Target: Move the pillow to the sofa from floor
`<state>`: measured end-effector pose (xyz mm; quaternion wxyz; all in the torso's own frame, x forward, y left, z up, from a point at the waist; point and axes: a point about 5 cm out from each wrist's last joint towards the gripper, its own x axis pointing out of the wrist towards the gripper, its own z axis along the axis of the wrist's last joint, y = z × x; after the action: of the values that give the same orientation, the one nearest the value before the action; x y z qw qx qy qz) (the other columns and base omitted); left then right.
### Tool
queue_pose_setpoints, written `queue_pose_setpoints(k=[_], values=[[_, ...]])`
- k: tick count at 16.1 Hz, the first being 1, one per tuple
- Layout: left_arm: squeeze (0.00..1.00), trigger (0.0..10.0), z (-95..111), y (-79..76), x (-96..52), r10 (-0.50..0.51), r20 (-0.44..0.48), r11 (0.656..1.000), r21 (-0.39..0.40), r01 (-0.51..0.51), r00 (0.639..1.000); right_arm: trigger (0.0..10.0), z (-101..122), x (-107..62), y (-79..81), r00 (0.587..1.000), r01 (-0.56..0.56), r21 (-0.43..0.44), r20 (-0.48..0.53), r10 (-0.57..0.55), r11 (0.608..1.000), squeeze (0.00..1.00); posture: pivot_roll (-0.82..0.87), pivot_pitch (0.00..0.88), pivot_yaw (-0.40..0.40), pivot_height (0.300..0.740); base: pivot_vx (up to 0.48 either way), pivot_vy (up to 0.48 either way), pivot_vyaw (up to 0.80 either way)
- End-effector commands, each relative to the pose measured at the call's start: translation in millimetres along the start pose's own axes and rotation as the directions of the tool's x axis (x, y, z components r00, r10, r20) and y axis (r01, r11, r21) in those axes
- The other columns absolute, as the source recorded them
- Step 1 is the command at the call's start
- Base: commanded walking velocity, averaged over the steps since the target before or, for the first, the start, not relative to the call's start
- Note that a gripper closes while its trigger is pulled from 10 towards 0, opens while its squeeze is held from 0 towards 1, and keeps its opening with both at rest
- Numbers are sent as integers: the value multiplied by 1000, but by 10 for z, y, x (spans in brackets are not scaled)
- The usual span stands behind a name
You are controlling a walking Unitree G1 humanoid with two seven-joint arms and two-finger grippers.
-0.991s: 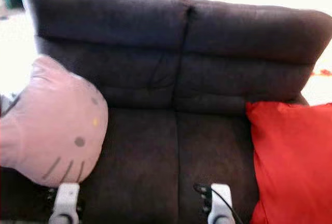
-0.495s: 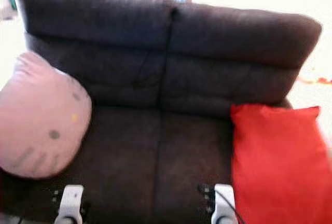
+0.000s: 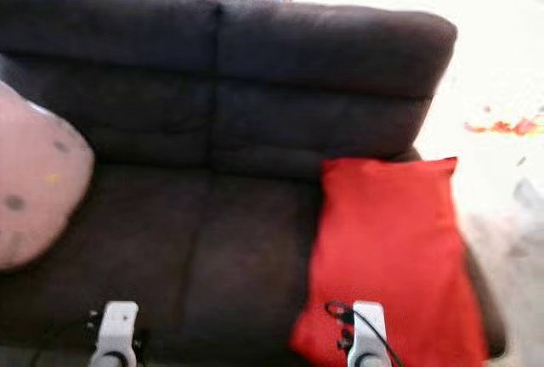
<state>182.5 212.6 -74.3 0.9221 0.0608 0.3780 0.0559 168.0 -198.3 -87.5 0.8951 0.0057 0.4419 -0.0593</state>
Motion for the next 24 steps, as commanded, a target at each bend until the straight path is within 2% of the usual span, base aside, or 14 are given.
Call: queue_pose_setpoints(k=[1,18,24], values=[[0,10000,-27,16,-9,1,-9,1000,15,-1,1000,10000,20,5,7,1000,1,5,6,-1,1000,0,114,11,-110,740,0,-480,0],[0,10000,7,133,-10,35,21,999,7,-36,999,10000,43,-1,5,998,31,36,46,-33,999,0,113,6,-105,740,0,-480,0],[0,10000,75,86,8,24,52,1000,9,-25,998,10000,51,2,13,998,28,38,48,-30,999,0,112,12,-104,740,0,-480,0]])
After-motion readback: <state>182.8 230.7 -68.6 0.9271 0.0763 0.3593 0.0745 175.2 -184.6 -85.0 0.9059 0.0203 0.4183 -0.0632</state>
